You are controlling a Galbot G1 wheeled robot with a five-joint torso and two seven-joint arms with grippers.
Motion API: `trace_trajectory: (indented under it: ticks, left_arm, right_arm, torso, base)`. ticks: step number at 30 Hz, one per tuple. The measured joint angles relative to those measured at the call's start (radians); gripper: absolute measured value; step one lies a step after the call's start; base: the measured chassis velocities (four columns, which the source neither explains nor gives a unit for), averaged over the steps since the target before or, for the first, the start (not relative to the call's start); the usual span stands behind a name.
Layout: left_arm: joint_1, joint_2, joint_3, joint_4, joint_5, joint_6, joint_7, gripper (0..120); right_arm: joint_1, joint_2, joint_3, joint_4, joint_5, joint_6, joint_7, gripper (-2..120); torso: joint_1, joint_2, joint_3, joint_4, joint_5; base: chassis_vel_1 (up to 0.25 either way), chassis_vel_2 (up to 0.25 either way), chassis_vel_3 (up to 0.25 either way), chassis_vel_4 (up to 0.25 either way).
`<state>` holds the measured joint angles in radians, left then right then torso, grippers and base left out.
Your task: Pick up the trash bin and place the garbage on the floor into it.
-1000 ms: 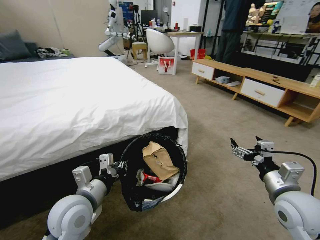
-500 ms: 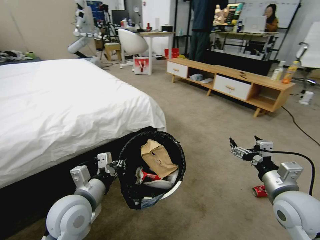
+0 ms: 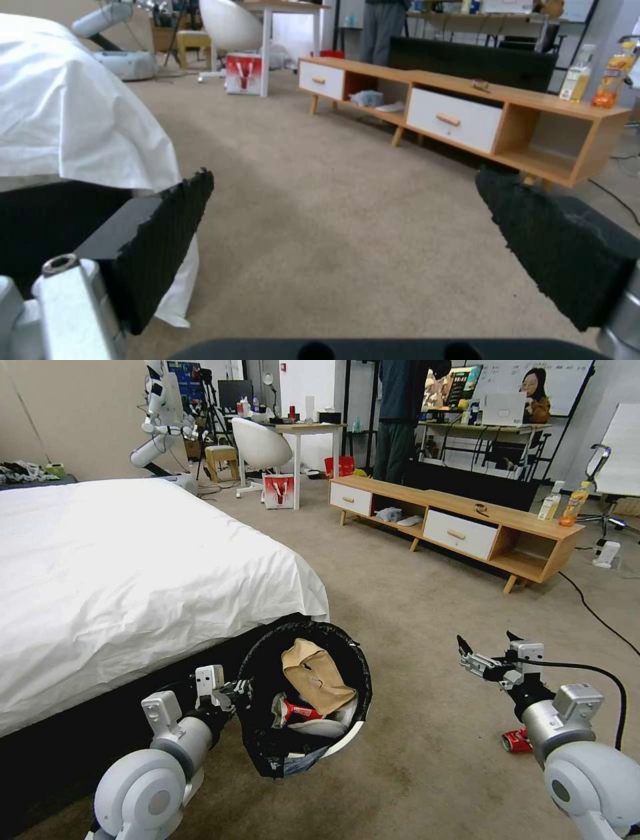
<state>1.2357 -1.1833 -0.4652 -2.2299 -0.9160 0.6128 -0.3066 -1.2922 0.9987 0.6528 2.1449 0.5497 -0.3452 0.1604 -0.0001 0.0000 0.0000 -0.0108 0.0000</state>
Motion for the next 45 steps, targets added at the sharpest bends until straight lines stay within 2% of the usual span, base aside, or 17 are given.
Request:
trace_trajectory:
  ticks: [23,30,34,45]
  left_arm:
    - [-0.007,-0.006,-0.002,0.013,-0.003,0.000,0.001,2]
    - [-0.008,-0.006,-0.003,0.015,-0.004,-0.001,0.000,2]
    - [-0.008,-0.008,-0.002,0.016,-0.004,-0.001,0.000,2]
    - [-0.006,-0.009,-0.003,0.020,-0.003,0.002,0.000,2]
  right_arm:
    - [0.009,0.002,-0.009,-0.014,0.000,0.002,0.000,100]
    - [0.010,0.003,-0.009,-0.015,0.000,0.002,0.000,100]
    - [0.010,0.003,-0.008,-0.015,0.000,0.002,0.002,100]
    - [0.012,0.006,-0.019,-0.012,0.003,-0.011,0.042,100]
  torso:
    - [0.000,0.000,0.000,-0.0008,0.0000]
    - [0.000,0.000,0.000,0.0006,0.0000]
    - [0.000,0.000,0.000,-0.0002,0.0000]
    - [0.000,0.000,0.000,-0.0001,0.0000]
  base:
    - [-0.065,-0.065,-0.064,-0.060]
    - [-0.013,-0.019,-0.017,-0.015]
    - [0.000,0.000,0.000,0.000]
    - [0.000,0.000,0.000,0.000]
